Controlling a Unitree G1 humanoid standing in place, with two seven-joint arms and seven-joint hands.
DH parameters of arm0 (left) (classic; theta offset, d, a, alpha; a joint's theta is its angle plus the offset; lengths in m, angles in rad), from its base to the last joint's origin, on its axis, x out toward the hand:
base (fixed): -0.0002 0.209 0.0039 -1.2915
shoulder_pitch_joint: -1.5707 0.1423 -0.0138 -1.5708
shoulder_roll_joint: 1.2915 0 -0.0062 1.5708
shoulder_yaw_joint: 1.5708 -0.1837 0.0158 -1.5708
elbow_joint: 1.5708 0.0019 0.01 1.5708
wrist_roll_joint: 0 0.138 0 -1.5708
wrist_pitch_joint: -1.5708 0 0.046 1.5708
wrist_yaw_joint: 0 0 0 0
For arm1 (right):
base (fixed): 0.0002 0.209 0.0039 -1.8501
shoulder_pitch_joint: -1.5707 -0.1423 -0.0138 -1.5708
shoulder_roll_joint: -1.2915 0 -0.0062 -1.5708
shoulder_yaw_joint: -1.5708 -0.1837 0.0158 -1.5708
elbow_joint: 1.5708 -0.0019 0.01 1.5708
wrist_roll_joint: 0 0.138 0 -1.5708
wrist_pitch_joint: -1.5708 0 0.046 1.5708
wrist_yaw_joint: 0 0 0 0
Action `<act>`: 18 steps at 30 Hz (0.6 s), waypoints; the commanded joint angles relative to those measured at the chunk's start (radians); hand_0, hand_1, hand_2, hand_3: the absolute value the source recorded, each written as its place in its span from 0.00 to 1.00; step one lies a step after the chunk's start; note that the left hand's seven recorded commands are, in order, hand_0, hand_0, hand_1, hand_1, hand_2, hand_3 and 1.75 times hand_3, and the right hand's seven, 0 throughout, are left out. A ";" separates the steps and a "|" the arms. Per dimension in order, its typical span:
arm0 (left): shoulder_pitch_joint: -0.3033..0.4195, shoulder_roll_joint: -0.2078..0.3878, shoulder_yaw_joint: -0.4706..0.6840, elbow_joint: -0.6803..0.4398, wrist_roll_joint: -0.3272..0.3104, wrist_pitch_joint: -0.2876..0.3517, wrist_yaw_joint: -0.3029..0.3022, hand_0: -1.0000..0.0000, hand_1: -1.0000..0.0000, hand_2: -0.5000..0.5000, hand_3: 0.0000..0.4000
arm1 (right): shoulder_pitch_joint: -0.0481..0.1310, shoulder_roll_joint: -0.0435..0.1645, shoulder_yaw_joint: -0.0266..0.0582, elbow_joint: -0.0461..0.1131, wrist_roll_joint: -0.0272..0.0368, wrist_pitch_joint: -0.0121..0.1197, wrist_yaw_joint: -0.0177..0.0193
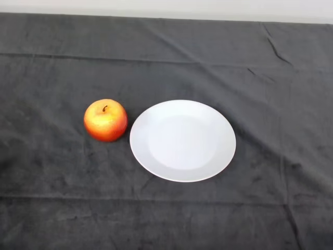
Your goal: Move the apple to the plate
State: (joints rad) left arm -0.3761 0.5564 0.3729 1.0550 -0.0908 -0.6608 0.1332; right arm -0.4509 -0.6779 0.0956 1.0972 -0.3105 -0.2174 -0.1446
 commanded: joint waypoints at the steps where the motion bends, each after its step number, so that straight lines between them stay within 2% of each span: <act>1: -0.031 -0.016 -0.029 -0.069 0.025 0.011 0.016 1.00 1.00 0.50 0.00 | 0.069 0.020 0.0196 0.048 -0.0310 0.015 0.0017; 18: -0.042 -0.163 -0.198 -0.260 0.162 0.106 0.097 1.00 1.00 0.50 0.00 | 0.075 0.020 0.0181 0.037 -0.0290 0.021 0.0034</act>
State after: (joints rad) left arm -0.3781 0.3900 0.1878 0.8321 0.0528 -0.5663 0.2213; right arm -0.4543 -0.6829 0.0919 1.0858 -0.3099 -0.2172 -0.1444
